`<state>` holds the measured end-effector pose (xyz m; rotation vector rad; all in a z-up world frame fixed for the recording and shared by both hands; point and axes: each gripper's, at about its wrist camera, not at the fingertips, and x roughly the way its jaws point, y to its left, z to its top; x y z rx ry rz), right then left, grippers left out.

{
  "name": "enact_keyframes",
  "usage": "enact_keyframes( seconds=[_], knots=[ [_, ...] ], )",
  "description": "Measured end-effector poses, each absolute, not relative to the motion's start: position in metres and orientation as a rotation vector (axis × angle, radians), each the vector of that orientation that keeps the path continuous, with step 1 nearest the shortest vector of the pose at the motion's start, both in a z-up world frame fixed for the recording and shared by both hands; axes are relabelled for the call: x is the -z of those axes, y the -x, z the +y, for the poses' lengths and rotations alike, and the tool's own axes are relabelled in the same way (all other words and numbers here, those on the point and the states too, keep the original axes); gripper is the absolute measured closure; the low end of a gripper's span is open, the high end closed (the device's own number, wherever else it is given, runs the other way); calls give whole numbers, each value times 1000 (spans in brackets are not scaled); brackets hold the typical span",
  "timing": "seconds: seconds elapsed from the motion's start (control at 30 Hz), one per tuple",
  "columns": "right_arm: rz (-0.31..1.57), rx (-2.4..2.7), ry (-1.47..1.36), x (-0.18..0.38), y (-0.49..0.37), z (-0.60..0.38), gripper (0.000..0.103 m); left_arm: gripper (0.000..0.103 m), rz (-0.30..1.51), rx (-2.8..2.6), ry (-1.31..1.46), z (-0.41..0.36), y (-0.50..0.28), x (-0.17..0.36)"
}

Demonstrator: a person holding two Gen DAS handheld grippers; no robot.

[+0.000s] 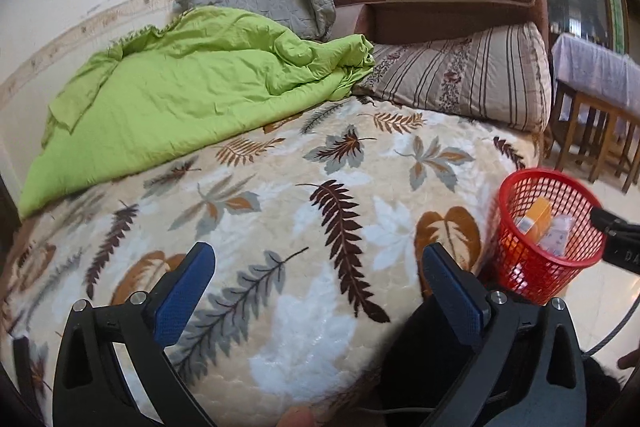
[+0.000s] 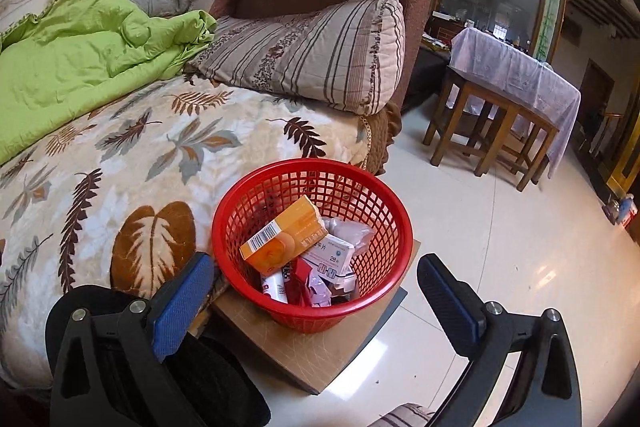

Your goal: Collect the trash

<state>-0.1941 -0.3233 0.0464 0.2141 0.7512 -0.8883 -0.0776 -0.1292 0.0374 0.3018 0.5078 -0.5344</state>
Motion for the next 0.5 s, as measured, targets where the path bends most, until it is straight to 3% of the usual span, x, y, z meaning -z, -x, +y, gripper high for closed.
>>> enact_keyframes(
  seconds=[0.5],
  knots=[
    [763, 879, -230, -41, 194, -323, 0, 0, 490, 487, -334, -136, 76, -33]
  ],
)
